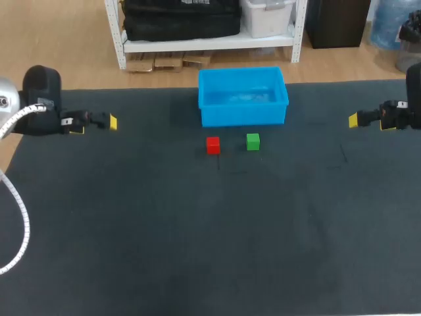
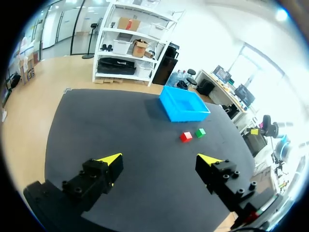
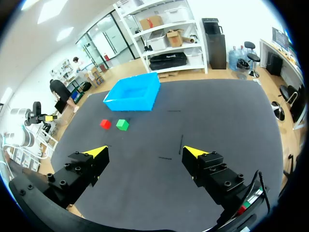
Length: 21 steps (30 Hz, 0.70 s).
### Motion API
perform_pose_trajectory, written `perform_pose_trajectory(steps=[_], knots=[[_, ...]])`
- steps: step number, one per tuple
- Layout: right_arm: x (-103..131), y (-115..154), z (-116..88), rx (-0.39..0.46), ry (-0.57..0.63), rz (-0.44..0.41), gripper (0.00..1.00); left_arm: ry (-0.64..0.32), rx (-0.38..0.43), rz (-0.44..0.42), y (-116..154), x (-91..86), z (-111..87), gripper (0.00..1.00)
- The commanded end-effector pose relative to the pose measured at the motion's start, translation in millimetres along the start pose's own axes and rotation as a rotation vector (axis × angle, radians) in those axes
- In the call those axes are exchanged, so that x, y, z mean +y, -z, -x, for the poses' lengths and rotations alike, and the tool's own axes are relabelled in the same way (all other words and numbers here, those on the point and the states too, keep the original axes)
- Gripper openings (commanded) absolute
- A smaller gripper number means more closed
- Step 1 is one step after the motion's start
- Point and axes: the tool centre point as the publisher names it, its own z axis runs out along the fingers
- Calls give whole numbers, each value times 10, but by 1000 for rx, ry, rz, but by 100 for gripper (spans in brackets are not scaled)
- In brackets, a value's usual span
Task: Use the left arm to pick the red cube and place it into the blue plastic box first, then use the right arm to grasp the green cube and put it into the same blue plastic box after the first action is fully finished.
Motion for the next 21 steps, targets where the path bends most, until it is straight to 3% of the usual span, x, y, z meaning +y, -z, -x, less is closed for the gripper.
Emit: perform_pose_trajectory(steps=[1, 12, 21], knots=[[-7, 1, 0, 1, 1, 2, 100, -17, 40, 43, -51, -30, 95, 100], [-7, 1, 0, 1, 1, 2, 100, -55, 116, 105, -204, -43, 253, 100], [-7, 1, 0, 1, 1, 2, 100, -90, 142, 122, -377, -222, 395, 100]])
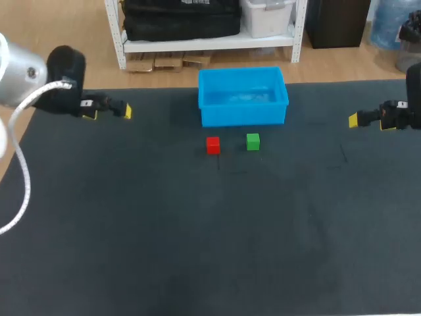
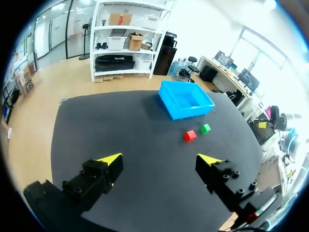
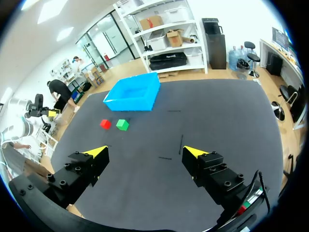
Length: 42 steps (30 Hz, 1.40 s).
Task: Use the left arm to pick the red cube and place it into the blue plastic box first, then use the right arm to grasp the green cube and put it into the same blue plastic box after the first action is fully finished.
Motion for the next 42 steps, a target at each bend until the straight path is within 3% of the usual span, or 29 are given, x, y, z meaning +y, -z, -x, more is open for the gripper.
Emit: perform_pose_trajectory(steps=[1, 17, 42], knots=[[-7, 1, 0, 1, 1, 2, 100, -6, 46, 62, -134, -109, 138, 100], [-7, 1, 0, 1, 1, 2, 100, -18, 89, 102, -483, -540, 368, 100], [-7, 1, 0, 1, 1, 2, 100, 7, 200, 206, -763, -753, 477, 100]])
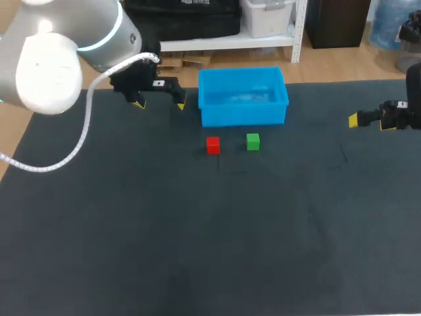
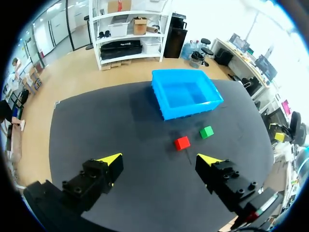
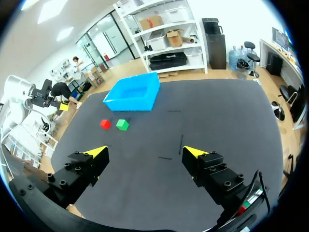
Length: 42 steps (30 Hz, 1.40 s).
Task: Use the left arm to pick the red cube and place it into the blue plastic box first, then use the right arm to grasp the green cube and put it into the same blue plastic box after the first action is fully finished.
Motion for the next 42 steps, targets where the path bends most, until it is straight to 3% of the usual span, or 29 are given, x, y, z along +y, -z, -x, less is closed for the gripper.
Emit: perform_pose_trajectory(steps=[1, 42], knots=[[-7, 1, 0, 1, 1, 2, 100, 0, 24, 49, -77, -81, 109, 100], [-7, 1, 0, 1, 1, 2, 100, -22, 144, 65, -729, -591, 289, 100]])
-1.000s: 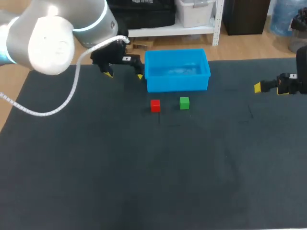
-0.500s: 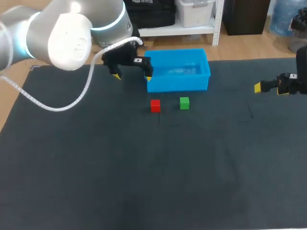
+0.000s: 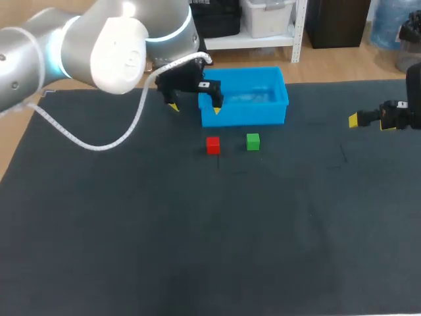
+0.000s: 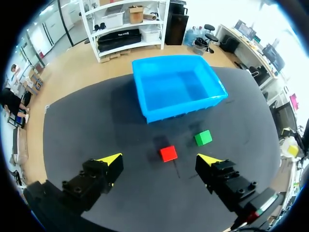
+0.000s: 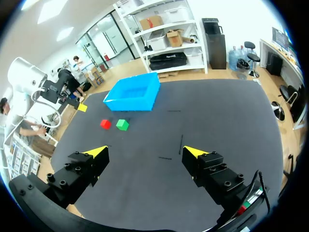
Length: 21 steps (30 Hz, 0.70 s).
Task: Use the left arm to pick the red cube and place it into the blue plastic box first, then use the right arm to grasp the green cube and put it into the same blue plastic box after the first action is fully finished.
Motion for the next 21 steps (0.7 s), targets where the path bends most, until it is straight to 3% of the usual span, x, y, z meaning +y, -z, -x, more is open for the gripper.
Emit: perform_pose_trajectory(steps=[1, 21], knots=[[-7, 1, 0, 1, 1, 2, 100, 1, 25, 2, -103, -63, 70, 100], [-7, 1, 0, 1, 1, 2, 100, 72, 99, 13, -340, -70, -63, 100]])
